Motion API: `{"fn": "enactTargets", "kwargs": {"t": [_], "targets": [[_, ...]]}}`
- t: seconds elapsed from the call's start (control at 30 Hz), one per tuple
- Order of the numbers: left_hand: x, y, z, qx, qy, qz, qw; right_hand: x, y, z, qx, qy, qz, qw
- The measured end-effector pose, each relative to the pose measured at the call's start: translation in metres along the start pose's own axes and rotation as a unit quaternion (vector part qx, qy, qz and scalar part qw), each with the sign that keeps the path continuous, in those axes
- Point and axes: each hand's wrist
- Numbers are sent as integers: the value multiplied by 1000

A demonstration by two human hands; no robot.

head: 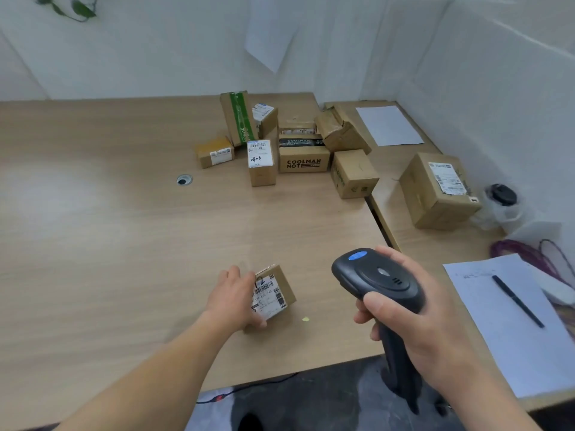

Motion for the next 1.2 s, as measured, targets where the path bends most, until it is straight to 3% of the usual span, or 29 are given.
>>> {"fn": "enactTargets", "kwargs": {"t": [0.3,0.6,0.77,0.97,1.2], "targets": [[23,18,-6,27,-31,23,999,19,10,25,-7,-36,6,999],[58,36,-16,8,-11,31,999,45,25,49,-26,-52,-7,998],[64,48,-21,59,-3,37,998,59,32,62,-28,-50,-7,998],[70,45,-6,102,-60,29,993,75,38,59,-45,-43,-3,998],[96,-2,60,263,-26,57,963,86,32,9,-14,-84,19,996]]}}
Point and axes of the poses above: each hand's wrist, its own x-axis away from the middle knuckle, its own z-axis out of the back of the hand, y = z × x, and after that the axes turned 7 degrees about -z, right-handed
